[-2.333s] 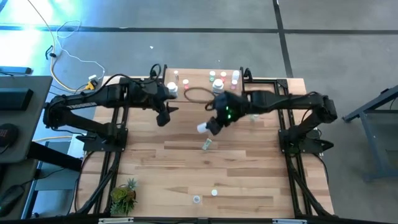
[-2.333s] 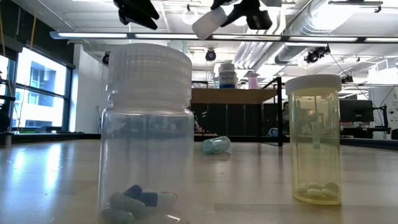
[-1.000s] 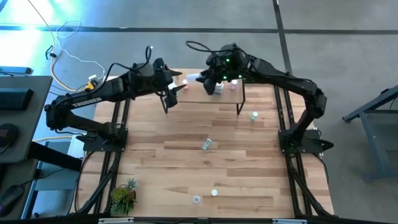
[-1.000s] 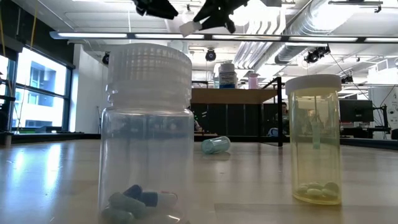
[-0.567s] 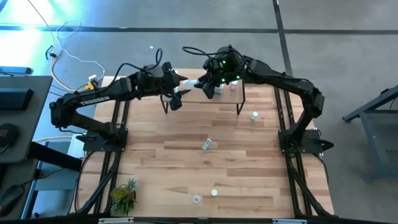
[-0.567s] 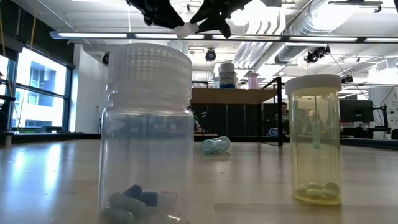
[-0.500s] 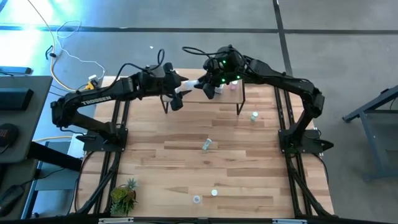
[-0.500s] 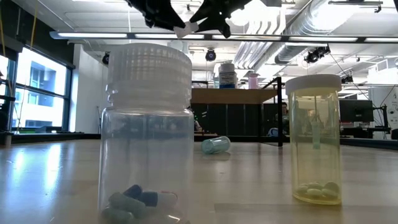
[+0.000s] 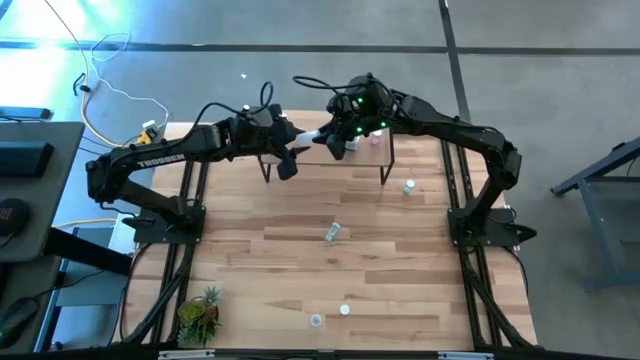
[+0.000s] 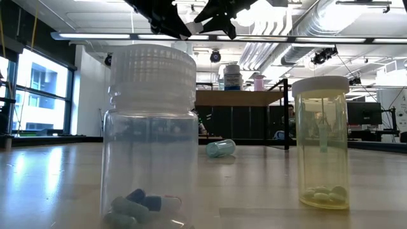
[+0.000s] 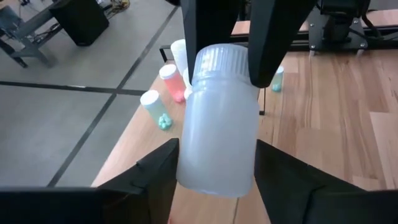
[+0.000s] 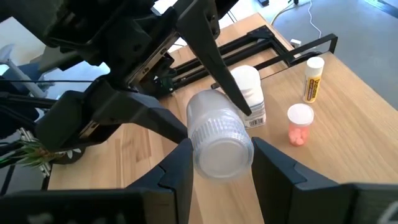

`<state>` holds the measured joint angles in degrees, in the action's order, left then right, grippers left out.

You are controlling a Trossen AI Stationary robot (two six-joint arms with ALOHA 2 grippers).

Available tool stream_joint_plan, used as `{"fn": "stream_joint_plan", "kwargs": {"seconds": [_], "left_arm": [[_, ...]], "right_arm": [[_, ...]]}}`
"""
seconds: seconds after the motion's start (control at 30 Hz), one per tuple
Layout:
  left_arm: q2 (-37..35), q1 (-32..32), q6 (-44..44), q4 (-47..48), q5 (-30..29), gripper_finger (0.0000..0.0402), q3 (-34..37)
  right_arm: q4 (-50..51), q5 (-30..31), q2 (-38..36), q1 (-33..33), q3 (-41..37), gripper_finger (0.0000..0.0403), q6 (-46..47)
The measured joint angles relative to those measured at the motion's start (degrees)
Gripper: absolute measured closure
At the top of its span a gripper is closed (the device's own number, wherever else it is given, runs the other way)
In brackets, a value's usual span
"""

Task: Pick and place medicine bottles onto shelf by color
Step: Put the right transparent pill bottle on the shelf

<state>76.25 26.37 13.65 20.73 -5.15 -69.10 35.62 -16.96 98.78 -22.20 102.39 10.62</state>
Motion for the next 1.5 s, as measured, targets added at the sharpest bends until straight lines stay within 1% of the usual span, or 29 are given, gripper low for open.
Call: {"fn": "stream_joint_plan", "kwargs": {"seconds": [0.23, 0.37, 0.6, 0.73, 0.83, 0.93, 1.1, 1.2, 1.4, 1.5], "left_arm": [[-0.01, 0.00, 0.04, 0.04, 0.16, 0.0250, 0.00], [-0.02, -0.02, 0.04, 0.04, 0.18, 0.0257, 0.00], [-0.02, -0.22, -0.97, -0.03, -0.10, 0.0255, 0.00], [-0.02, -0.22, -2.30, -0.03, -0.87, 0.0256, 0.00], [-0.02, -0.22, -3.59, -0.06, -2.85, 0.0256, 0.00], [-0.02, -0.22, -4.82, -0.96, -5.55, 0.0256, 0.00], [-0.02, -0.22, -5.95, -3.90, -9.53, 0.0256, 0.00], [-0.04, -0.22, -6.19, -6.37, -11.71, 0.0256, 0.00], [-0.04, -0.22, -6.19, -10.36, -15.14, 0.0256, 0.00], [-0.04, -0.22, -6.19, -12.16, -16.72, 0.0256, 0.00]], "right_arm": [[0.22, -0.03, -0.04, 0.00, -0.02, 0.0288, 0.01], [0.20, -0.05, -0.04, 0.00, -0.02, 0.0284, -0.14], [-0.44, 0.39, -0.04, 0.00, -0.02, 0.0237, -0.54], [-2.72, 0.47, -0.06, -0.32, -0.02, 0.0208, -0.16], [-4.31, 0.47, -0.06, -1.22, 0.02, 0.0191, 2.38], [-4.29, 0.51, -0.07, -2.80, 1.14, 0.0184, 5.23], [-5.64, 0.58, -0.11, -5.60, 3.30, 0.0183, 10.24], [-8.05, 1.90, -0.13, -6.45, 3.45, 0.0183, 13.10], [-9.81, 3.07, -0.13, -6.80, 3.45, 0.0183, 17.47], [-11.01, 3.08, -0.13, -6.55, 3.45, 0.0183, 18.06]]}}
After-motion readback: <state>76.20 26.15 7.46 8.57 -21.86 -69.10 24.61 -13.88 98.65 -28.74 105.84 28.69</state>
